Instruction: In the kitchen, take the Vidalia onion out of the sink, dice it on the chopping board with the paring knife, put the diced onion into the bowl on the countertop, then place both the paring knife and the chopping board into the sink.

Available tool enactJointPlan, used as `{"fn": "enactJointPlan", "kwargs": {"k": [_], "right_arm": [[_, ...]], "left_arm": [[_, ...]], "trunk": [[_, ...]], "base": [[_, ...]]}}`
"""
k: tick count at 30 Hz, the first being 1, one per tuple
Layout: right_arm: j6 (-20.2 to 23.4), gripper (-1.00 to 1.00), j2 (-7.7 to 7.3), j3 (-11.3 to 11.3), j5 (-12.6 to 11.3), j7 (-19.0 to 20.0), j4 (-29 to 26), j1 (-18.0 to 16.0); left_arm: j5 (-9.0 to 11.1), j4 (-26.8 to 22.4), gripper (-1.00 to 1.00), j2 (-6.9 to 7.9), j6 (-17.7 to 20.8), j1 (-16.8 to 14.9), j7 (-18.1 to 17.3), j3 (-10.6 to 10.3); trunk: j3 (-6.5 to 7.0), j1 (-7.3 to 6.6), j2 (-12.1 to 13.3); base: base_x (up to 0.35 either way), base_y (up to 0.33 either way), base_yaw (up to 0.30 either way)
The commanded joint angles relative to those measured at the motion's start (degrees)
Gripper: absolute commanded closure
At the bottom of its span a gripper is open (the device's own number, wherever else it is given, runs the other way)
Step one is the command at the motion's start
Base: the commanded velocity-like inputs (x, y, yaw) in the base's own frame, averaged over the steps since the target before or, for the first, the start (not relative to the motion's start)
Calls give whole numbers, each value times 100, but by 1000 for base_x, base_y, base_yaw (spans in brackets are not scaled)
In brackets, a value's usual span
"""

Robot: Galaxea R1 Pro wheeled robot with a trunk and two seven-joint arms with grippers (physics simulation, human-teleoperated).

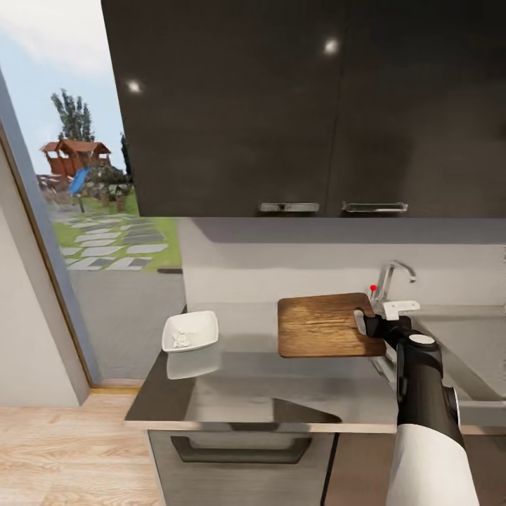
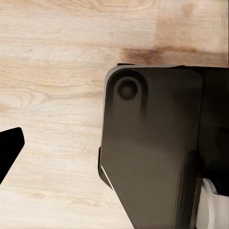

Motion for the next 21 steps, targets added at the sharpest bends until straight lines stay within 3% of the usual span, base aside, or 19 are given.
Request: {"fn": "enactJointPlan", "kwargs": {"k": [1, 21], "right_arm": [[2, 100, 5, -15, 47, 58, -8, -3], [0, 100, 19, 2, 24, 68, 101, -1]], "left_arm": [[35, -7, -100, 3, -10, 4, 38, -31], [35, -13, -100, 3, -10, 4, 38, -31]], "trunk": [[0, 2, -4], [0, 2, -4]], "base": [[0, -308, 0], [0, -308, 0]]}}
